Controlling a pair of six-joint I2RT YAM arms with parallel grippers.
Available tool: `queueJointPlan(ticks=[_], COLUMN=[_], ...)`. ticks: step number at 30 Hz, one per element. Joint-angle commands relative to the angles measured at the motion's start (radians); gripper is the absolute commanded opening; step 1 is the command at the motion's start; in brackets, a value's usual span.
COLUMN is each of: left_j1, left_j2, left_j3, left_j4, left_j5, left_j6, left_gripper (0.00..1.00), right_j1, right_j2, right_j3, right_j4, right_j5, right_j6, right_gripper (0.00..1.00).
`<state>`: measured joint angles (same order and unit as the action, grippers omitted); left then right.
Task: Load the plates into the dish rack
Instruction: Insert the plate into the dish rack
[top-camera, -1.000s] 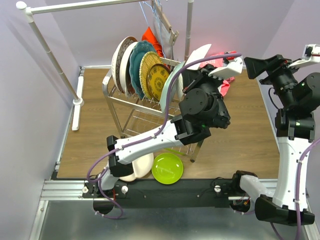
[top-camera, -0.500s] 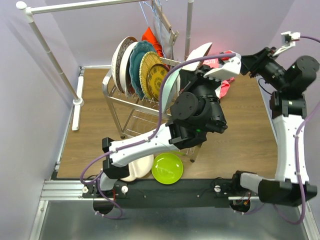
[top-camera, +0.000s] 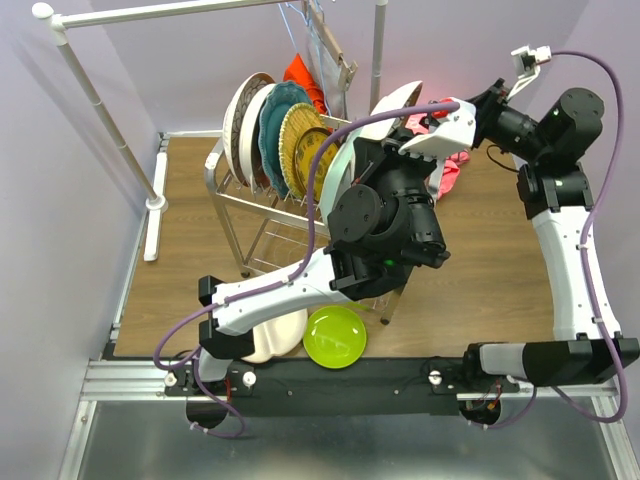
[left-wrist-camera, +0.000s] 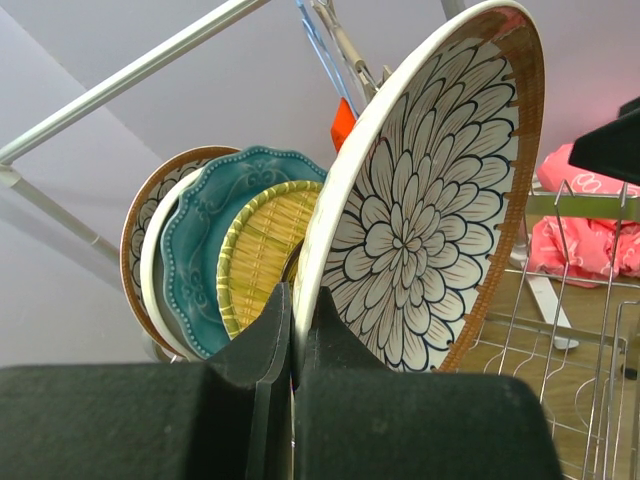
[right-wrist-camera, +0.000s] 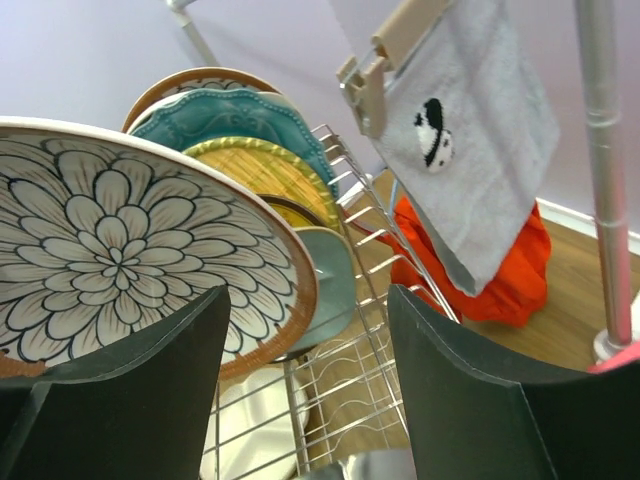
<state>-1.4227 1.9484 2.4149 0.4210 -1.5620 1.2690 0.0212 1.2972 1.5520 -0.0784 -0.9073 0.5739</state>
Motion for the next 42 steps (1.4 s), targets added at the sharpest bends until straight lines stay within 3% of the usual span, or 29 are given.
queueJointPlan(ticks=[1, 6, 10, 16, 42], left_j1=[-0.005, -0.007, -0.007, -0.004, 0.038], left_j2=[-0.056, -0.052, -0.049, -0.042, 0.003], left_j3=[0.044, 0.046, 0.043, 0.024, -0.037], left_j4=[0.090, 0.101, 0.107, 0.108, -0.037], left_j5=[-0.021, -0.021, -0.018, -0.017, 0.003], left_j6=[0.013, 0.018, 0.023, 0.024, -0.017], left_gripper=[0.00, 0.00, 0.00, 0.00, 0.00], right_j1=[0.055, 0.069, 0.085, 0.117, 0.207], right_j2=[0.057, 0.103, 0.140, 0.182, 0.284], right_j3=[0.052, 0.101, 0.135, 0.174, 0.272], right_j4=[0.011, 0.006, 0.000, -0.026, -0.169], right_j5=[-0.022, 0.010, 0.018, 0.038, 0.120], right_j6=[-0.039, -0.045, -0.052, -0.080, -0.221], right_gripper=[0.73, 0.70, 0.58, 0.49, 0.49])
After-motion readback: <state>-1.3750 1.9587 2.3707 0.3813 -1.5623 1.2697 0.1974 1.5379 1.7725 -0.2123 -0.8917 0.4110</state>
